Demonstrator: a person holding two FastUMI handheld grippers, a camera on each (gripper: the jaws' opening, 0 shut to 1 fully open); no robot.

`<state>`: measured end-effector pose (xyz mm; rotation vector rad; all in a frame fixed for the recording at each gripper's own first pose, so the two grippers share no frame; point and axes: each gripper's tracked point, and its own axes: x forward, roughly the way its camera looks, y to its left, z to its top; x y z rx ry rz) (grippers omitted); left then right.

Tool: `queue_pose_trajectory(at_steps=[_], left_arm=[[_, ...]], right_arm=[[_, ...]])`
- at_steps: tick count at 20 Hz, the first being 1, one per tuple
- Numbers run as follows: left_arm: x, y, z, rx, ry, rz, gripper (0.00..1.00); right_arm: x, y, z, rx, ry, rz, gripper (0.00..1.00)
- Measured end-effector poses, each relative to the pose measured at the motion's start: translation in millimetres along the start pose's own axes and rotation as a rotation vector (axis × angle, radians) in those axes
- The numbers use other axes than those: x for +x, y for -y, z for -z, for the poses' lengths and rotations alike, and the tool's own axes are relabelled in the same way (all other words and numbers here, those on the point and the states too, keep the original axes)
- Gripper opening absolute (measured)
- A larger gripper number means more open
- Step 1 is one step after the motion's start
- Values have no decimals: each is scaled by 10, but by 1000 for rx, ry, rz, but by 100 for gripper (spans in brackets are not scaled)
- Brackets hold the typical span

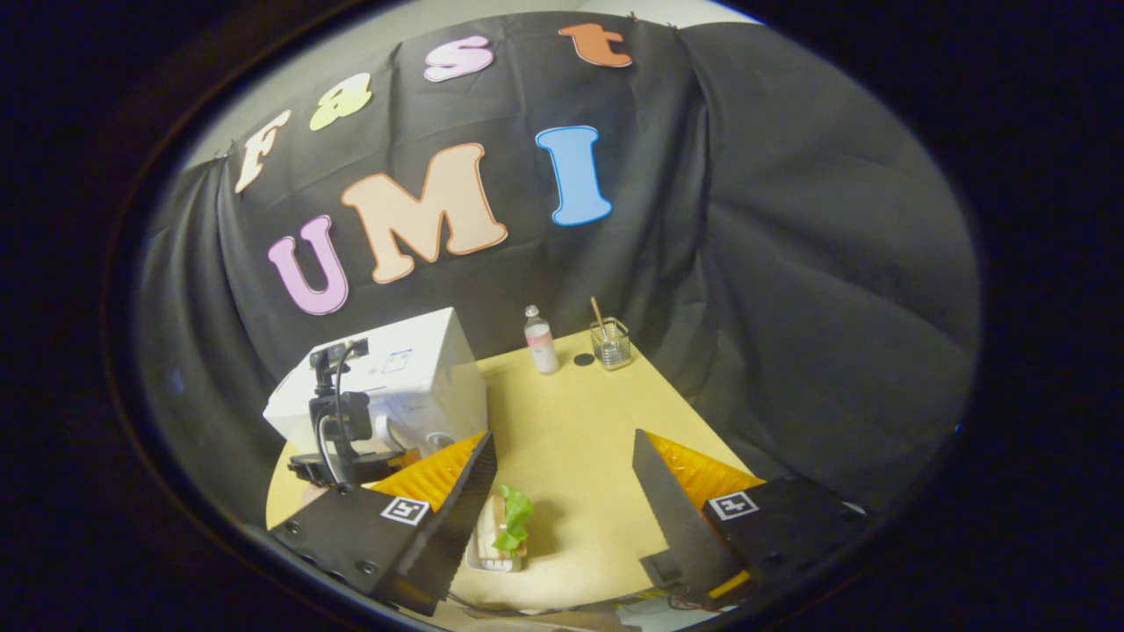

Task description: Open the microwave oven with the left hand, put the food in, and close the microwave oven.

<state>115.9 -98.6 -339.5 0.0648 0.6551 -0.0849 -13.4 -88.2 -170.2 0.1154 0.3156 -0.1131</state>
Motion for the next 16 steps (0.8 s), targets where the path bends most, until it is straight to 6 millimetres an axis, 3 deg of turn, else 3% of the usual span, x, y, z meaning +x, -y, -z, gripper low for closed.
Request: queue_pose_trajectory(at_steps=[8,16], left_arm=[[-40,6,3,4,37,15,7],[-754,-110,633,17,69,56,11]], right_arm=[[-169,-45,210,-24,-37,-5,93],[-99,-191,423,-19,-98,-52,94]])
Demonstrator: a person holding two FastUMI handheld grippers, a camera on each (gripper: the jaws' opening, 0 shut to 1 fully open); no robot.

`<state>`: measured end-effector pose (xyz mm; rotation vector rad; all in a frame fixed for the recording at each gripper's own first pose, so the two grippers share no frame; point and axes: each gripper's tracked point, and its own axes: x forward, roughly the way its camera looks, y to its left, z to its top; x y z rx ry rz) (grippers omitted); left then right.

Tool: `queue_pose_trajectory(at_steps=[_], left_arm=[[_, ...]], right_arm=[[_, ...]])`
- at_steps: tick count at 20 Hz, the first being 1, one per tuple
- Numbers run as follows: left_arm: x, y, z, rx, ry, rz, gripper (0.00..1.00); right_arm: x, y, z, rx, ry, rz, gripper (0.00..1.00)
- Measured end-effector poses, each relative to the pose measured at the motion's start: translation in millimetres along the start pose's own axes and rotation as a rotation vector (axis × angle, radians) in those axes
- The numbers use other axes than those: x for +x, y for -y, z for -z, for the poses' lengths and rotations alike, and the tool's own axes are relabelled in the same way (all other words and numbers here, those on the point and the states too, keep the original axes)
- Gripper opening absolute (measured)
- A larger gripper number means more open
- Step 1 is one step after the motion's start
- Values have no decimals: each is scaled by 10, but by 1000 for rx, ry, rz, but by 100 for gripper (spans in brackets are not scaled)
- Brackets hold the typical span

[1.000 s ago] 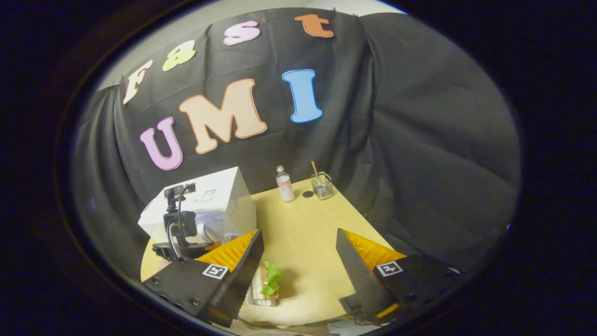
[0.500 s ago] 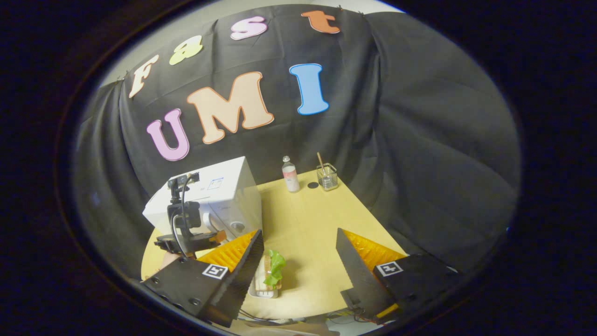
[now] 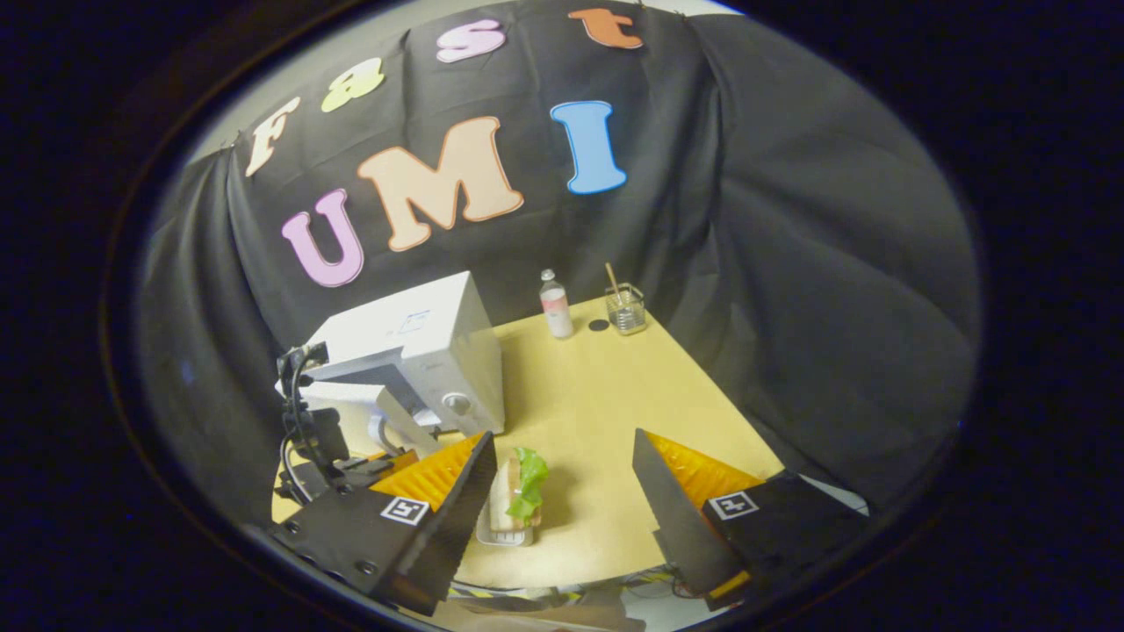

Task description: Open the microwave oven with the left hand, put the food in, and close the microwave oven.

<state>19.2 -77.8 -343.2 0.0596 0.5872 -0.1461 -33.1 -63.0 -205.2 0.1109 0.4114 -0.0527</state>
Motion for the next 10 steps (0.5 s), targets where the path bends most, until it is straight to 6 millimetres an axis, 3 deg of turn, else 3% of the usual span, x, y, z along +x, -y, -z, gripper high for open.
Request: queue_pose_trajectory(at_steps=[7,8,10], left_arm=[[-344,-156,254,-13,-11,-36,22],[-373,-176,277,-25,-12,-41,23],[-425,-235,329,-78,-16,-49,28]], right_arm=[[123,-217,68,-51,-38,-78,94],[126,-241,70,-55,-41,-85,99],[138,-257,111,-63,-48,-93,99]])
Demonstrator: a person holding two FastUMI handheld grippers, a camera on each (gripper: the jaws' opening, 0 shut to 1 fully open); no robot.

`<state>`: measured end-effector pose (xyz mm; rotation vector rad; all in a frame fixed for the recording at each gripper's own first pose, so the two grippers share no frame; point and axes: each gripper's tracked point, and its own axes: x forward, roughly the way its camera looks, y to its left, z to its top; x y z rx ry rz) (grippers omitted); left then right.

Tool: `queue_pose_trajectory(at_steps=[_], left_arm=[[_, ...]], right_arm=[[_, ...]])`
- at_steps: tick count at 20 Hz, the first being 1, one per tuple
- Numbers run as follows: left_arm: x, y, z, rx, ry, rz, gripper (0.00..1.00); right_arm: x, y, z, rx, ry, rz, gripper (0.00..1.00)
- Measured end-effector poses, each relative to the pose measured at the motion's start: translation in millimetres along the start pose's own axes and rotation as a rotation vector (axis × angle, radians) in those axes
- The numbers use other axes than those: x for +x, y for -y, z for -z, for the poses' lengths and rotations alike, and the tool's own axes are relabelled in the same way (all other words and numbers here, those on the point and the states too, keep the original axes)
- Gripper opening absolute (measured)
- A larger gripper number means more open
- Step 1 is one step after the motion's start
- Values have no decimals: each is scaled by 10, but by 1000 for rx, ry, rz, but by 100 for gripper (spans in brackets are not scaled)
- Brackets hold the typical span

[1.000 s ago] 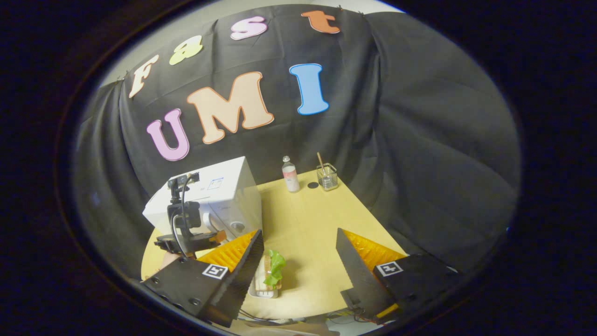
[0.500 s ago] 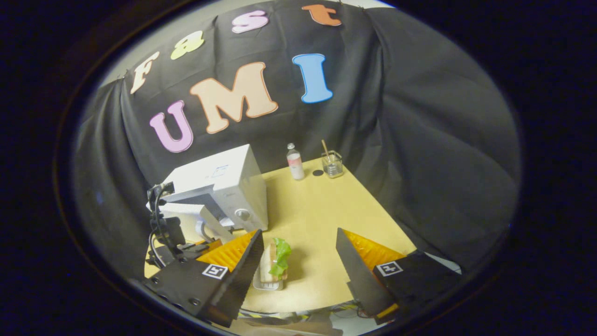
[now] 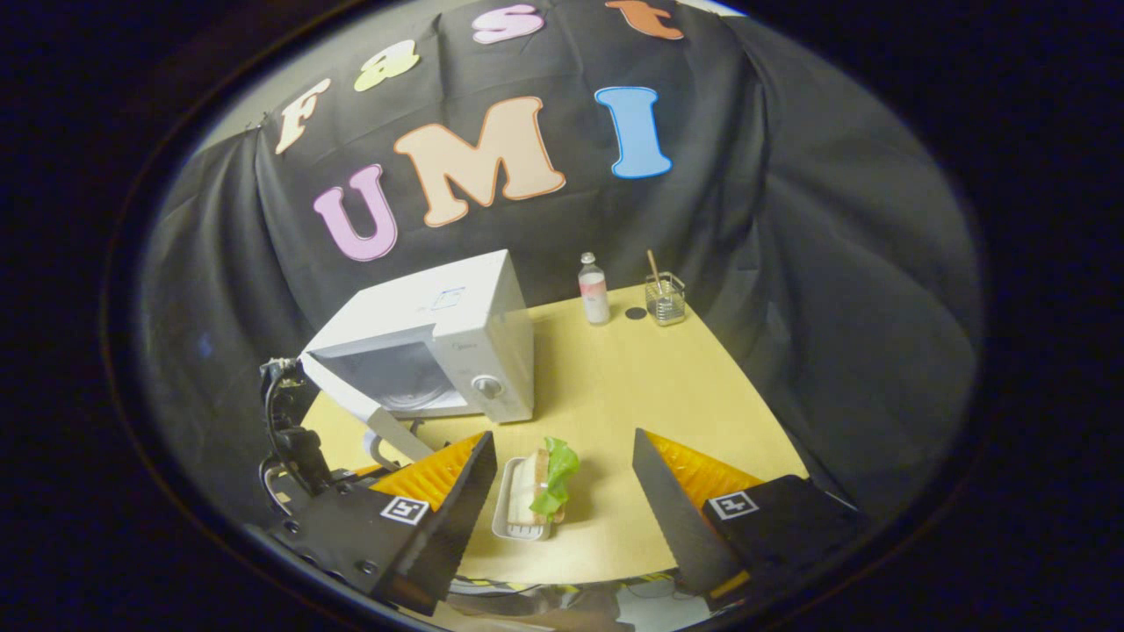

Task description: Open the microwave oven with the left hand, put the food in, and close the microwave oven.

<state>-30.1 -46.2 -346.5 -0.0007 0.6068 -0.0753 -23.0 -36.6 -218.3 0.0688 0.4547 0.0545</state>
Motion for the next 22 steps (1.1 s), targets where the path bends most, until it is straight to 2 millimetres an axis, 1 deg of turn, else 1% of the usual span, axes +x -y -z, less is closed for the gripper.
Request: queue_pose_trajectory(at_steps=[1,2,4,7,9,14,17,22], left_arm=[[-29,-21,21,-34,-4,3,36],[-55,-70,50,-64,-9,-2,39],[-122,-195,96,-93,-12,-29,49],[-234,-395,165,-93,-20,-78,88],[-325,-477,210,-98,-30,-100,100],[-584,-692,335,-128,-49,-157,100],[-756,-871,437,-167,-62,-179,100],[-1042,-1243,570,-200,-44,-240,100]], right_arm=[[8,1,27,-3,-3,-1,99],[19,6,49,-4,-9,0,99],[56,27,96,-1,-27,2,99],[98,65,90,3,-33,10,99],[122,81,86,10,-38,12,99],[174,132,107,11,-49,20,99],[251,99,165,9,-69,12,99],[391,-13,268,-5,-115,-29,99]])
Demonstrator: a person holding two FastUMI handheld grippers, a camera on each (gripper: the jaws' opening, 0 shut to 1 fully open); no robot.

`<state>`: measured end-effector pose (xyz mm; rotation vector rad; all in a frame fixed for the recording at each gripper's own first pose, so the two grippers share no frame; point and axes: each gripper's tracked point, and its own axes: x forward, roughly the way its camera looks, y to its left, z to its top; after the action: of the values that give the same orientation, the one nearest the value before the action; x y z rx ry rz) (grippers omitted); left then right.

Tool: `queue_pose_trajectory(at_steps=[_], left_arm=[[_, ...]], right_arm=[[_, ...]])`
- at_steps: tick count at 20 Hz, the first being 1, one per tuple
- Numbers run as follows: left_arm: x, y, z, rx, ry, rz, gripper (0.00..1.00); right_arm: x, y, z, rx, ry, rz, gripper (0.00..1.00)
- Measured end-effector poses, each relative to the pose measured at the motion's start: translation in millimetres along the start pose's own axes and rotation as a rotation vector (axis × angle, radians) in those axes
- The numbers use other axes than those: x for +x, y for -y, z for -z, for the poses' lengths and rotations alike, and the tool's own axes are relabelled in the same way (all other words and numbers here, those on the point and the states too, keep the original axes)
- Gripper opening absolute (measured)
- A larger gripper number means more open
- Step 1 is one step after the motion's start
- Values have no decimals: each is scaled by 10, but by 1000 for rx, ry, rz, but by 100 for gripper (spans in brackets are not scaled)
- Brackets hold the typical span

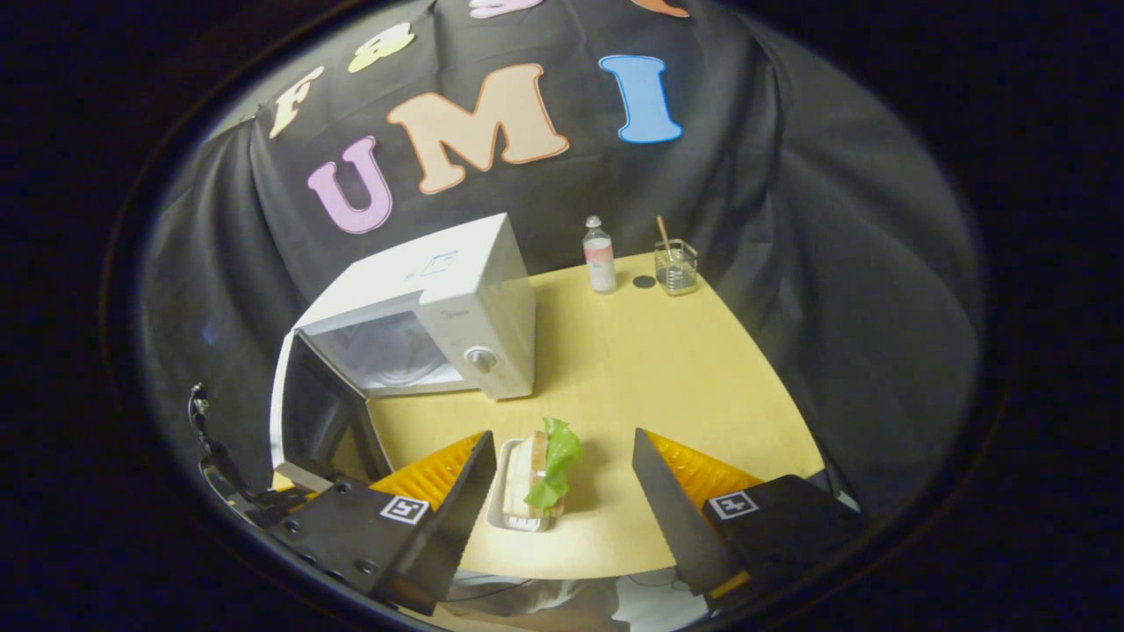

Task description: Open the microwave oven with the left hand, put the food in, and close the microwave oven.

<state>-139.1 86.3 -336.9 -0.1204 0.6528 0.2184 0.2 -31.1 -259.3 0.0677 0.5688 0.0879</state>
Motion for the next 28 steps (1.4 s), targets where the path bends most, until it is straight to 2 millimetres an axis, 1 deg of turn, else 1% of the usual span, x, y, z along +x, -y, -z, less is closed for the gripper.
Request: queue_pose_trajectory(at_steps=[4,6,9,12,16,18,20,22,24,25,26,27,28], left_arm=[[-112,-324,45,-21,22,-32,100],[-157,-457,61,-27,23,-48,100],[-225,-653,86,-70,26,-68,100],[-282,-778,127,-153,26,-69,100],[-363,-950,174,-237,24,-74,100],[-423,-1035,181,-245,27,-92,100],[-517,-1180,184,-224,35,-137,100],[-613,-1420,120,-211,74,-208,100],[-739,-1625,54,-265,121,-269,100],[-814,-1738,5,-300,152,-304,97],[-886,-1830,-14,-337,180,-339,97],[-986,-1916,-54,-371,213,-375,97],[-1089,-2003,-92,-397,253,-414,97]], right_arm=[[196,-27,139,2,-60,-30,99],[328,-35,217,6,-97,-47,99],[451,-35,325,16,-146,-63,99],[577,-47,470,24,-201,-76,99],[704,-87,610,34,-261,-96,100],[761,-101,672,40,-286,-105,99],[811,-110,732,43,-309,-112,100],[848,-101,804,37,-330,-116,99],[892,-100,869,30,-364,-114,99],[917,-102,904,35,-381,-117,99],[935,-114,944,45,-398,-126,99],[943,-122,981,59,-411,-136,94],[950,-121,1021,73,-428,-142,94]])
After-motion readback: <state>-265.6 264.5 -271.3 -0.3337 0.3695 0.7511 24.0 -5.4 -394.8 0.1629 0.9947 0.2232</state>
